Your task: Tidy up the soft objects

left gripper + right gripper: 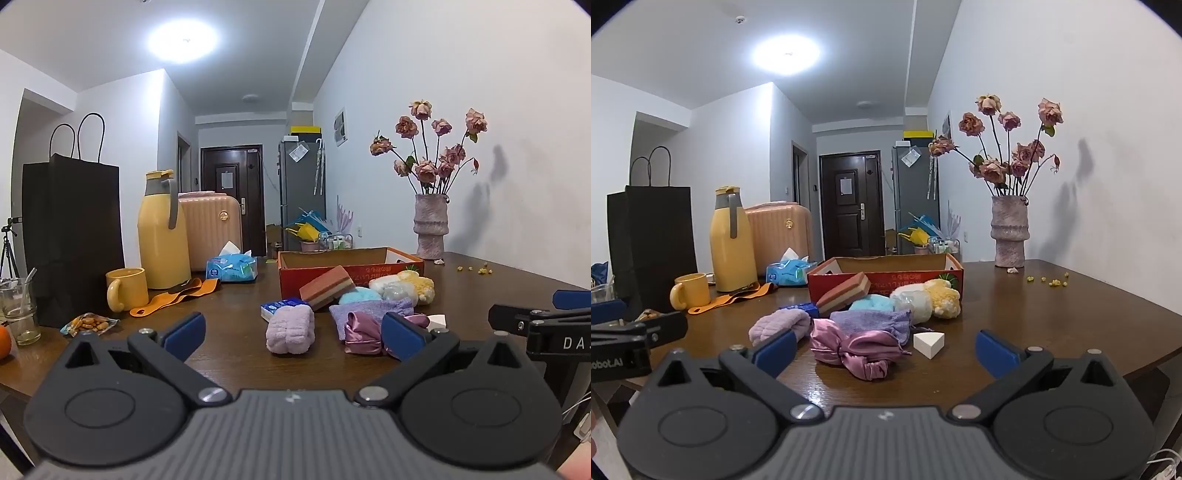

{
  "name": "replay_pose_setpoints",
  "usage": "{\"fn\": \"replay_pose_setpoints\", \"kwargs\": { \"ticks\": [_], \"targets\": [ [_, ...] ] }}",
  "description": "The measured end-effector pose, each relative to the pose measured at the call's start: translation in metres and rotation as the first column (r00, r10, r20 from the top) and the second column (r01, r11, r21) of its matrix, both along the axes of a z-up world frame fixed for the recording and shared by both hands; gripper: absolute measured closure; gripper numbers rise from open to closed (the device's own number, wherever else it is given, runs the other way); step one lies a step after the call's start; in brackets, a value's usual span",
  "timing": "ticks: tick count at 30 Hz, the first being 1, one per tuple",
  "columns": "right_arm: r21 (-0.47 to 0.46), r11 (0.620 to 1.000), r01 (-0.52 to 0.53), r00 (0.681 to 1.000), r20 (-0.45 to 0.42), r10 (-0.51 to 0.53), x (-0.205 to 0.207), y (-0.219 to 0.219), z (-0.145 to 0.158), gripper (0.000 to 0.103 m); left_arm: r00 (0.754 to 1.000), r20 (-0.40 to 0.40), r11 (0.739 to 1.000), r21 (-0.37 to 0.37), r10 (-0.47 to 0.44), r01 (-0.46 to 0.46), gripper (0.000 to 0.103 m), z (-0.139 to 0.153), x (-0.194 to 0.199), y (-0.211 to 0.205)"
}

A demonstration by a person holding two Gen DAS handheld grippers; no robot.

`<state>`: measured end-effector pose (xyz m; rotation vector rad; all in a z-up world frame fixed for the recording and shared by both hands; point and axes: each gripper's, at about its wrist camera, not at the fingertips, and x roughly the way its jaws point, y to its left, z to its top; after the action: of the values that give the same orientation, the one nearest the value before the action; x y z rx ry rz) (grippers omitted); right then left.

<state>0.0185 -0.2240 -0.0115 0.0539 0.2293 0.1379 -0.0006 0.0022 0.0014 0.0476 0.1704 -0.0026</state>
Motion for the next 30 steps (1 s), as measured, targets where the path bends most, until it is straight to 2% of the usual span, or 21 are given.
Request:
{"fn": "replay_pose_setpoints", "kwargs": {
  "ticks": [30],
  "targets": [
    [0.011, 1.000, -0.002, 1.000, -0.005, 0.002, -0.0014, -0.0014, -0.0012, 0.000, 1.000, 0.002, 1.000, 0.004, -0.001, 0.001, 0.000, -0.0007, -0.0005, -0.0014]
  ]
}}
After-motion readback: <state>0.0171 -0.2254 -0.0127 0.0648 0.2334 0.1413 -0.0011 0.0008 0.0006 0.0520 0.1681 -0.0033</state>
